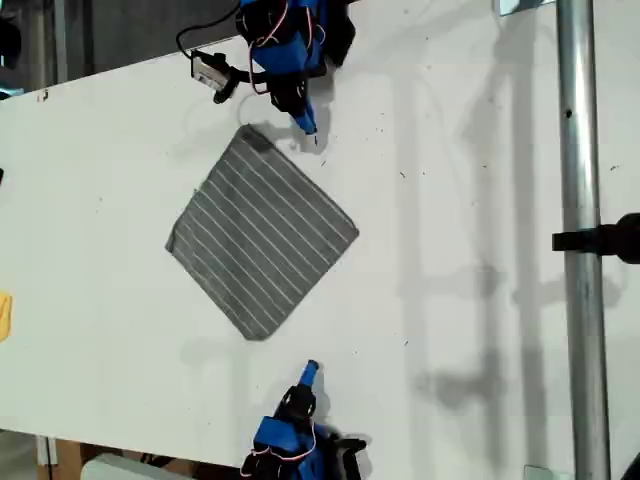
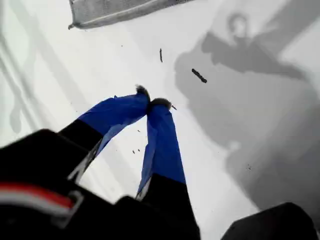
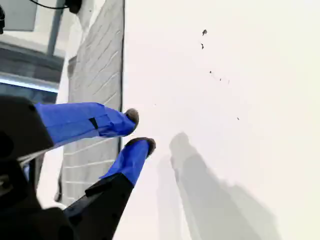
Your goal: Grasp corners of a towel and fold twice.
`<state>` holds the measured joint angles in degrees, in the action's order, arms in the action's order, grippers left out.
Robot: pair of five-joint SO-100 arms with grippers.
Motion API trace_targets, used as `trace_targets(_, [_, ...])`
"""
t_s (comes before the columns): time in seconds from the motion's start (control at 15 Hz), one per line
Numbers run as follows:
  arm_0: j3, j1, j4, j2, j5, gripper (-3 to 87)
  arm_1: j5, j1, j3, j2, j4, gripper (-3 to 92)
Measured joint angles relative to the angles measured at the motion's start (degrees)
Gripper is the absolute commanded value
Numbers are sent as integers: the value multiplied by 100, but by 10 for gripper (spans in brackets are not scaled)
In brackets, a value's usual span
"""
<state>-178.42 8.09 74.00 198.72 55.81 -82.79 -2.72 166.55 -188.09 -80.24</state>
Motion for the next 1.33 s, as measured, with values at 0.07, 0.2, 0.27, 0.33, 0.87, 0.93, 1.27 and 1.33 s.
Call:
trace_targets(0.07, [0, 35, 0, 0, 62, -28, 0, -79, 0, 0, 0, -3])
trace_targets(0.2, [0, 255, 0, 0, 1881, -28, 0, -606, 0, 0, 0, -3])
trace_targets(0.27, [0, 325, 0, 0, 2514, -28, 0, -598, 0, 0, 0, -3])
trace_targets(0.33, [0, 325, 0, 0, 2725, -28, 0, -686, 0, 0, 0, -3])
trace_targets(0.87, [949, 756, 501, -334, 3463, -29, 62, -378, -1310, 896, -272, -3])
trace_targets(0.93, [1424, 817, 554, -826, 3410, -29, 88, -316, -1573, 1318, -141, -3])
trace_targets(1.27, [4676, 1424, 1011, -4034, 2303, -29, 545, -9, -3814, 4131, 360, -3])
trace_targets(1.33, [5238, 1608, 1178, -4544, 2030, -29, 642, 53, -4438, 4711, 343, -3])
